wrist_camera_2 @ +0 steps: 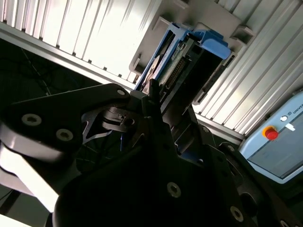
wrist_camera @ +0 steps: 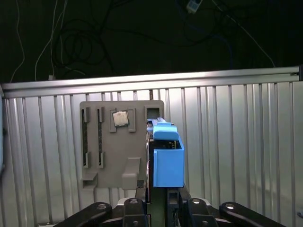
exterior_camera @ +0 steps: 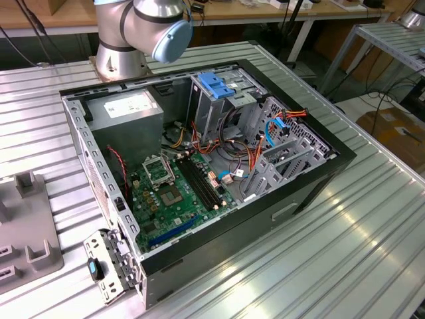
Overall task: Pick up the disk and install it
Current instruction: 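Pick up the disk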
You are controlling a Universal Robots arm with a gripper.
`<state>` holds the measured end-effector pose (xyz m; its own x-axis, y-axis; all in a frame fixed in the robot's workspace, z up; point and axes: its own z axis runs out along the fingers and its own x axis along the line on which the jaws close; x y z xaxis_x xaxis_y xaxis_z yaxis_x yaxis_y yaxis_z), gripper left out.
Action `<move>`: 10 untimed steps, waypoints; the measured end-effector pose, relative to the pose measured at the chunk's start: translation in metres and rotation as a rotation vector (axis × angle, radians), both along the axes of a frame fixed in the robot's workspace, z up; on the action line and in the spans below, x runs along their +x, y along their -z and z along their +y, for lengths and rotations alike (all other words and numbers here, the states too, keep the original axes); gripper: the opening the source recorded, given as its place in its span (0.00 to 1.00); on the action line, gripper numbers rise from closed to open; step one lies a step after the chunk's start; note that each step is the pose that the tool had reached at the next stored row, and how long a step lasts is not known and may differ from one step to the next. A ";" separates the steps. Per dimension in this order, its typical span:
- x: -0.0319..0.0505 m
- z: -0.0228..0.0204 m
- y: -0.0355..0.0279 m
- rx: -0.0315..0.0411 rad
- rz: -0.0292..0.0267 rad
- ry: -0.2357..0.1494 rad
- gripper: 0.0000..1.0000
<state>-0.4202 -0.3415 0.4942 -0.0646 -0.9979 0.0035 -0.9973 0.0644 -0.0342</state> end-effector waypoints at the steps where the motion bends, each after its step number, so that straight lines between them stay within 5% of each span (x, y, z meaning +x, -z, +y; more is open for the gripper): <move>1: 0.0014 0.0000 0.0000 0.0001 -0.0001 0.000 0.35; 10: 0.0096 0.0001 0.0000 0.0000 0.0000 0.000 0.35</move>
